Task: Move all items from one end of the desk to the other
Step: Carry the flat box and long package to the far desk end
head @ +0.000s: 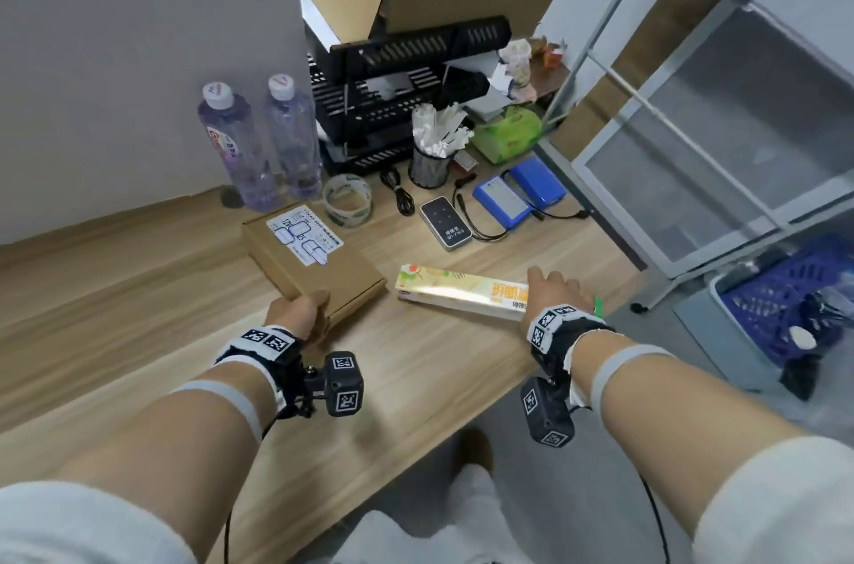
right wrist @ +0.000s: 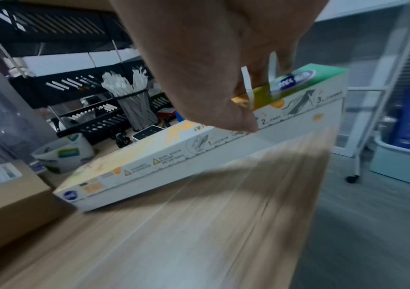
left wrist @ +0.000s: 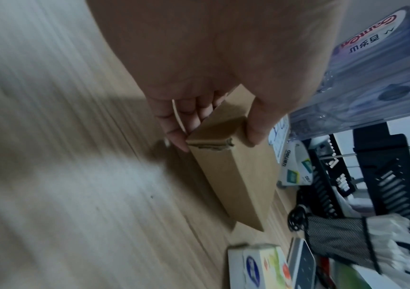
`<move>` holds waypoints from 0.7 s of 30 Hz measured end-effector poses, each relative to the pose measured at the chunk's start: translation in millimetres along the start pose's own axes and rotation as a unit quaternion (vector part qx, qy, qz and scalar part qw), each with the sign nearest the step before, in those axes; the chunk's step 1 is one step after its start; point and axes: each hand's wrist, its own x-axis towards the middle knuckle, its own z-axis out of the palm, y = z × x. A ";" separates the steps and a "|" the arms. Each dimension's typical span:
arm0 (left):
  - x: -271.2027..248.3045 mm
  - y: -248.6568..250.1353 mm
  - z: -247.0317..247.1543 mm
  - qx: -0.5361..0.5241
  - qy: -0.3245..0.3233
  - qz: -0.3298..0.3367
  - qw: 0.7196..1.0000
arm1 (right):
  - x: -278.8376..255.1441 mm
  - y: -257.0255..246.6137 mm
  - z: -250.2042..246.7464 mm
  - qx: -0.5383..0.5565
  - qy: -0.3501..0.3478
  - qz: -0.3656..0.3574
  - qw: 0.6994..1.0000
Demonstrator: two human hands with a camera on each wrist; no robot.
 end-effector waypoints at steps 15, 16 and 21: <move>-41.1 -36.5 124.5 -0.221 0.175 -0.063 0.958 | 191.3 93.5 -26.1 -0.073 0.054 -0.188 0.978; -47.2 -39.9 131.3 -0.231 0.169 -0.062 0.956 | 193.2 94.5 -26.9 -0.072 0.049 -0.193 0.977; -76.1 -43.6 154.6 -0.233 0.085 -0.050 0.967 | 180.8 86.9 -24.3 -0.030 0.045 -0.187 0.981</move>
